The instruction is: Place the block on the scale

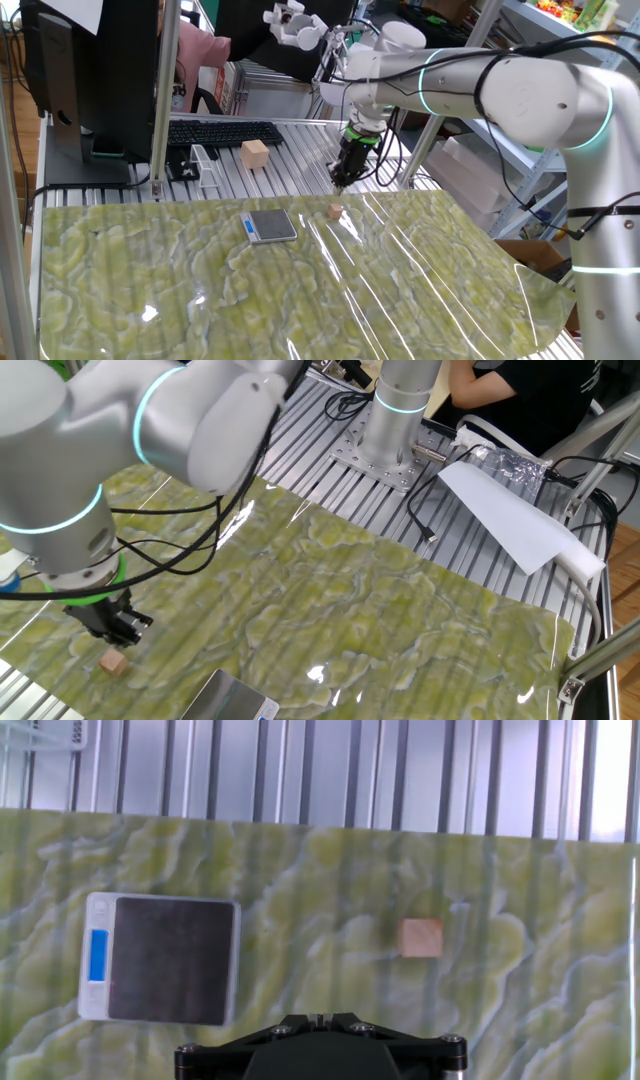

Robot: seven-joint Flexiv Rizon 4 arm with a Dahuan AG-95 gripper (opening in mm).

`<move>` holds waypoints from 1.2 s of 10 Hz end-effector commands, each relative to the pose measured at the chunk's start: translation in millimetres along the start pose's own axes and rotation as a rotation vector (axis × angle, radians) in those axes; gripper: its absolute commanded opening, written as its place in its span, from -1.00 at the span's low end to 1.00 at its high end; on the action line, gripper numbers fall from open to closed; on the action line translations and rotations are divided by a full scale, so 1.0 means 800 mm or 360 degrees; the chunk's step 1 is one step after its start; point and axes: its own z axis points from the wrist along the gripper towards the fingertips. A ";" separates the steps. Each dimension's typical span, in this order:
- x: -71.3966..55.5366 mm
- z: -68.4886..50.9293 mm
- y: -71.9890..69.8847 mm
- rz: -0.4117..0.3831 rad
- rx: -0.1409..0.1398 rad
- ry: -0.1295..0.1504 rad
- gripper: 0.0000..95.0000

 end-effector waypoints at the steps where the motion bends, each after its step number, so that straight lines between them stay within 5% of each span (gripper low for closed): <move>1: -0.001 0.001 -0.006 -0.0005 0.0001 -0.0026 -1.00; 2: -0.001 0.001 -0.006 -0.0005 0.0001 -0.0026 -1.00; 3: -0.004 0.004 -0.005 -0.0020 0.0034 -0.0053 -1.00; 6: -0.009 0.011 -0.004 -0.0063 0.0115 -0.0044 -1.00; 12: -0.010 0.031 -0.014 -0.0077 0.0145 -0.0061 -1.00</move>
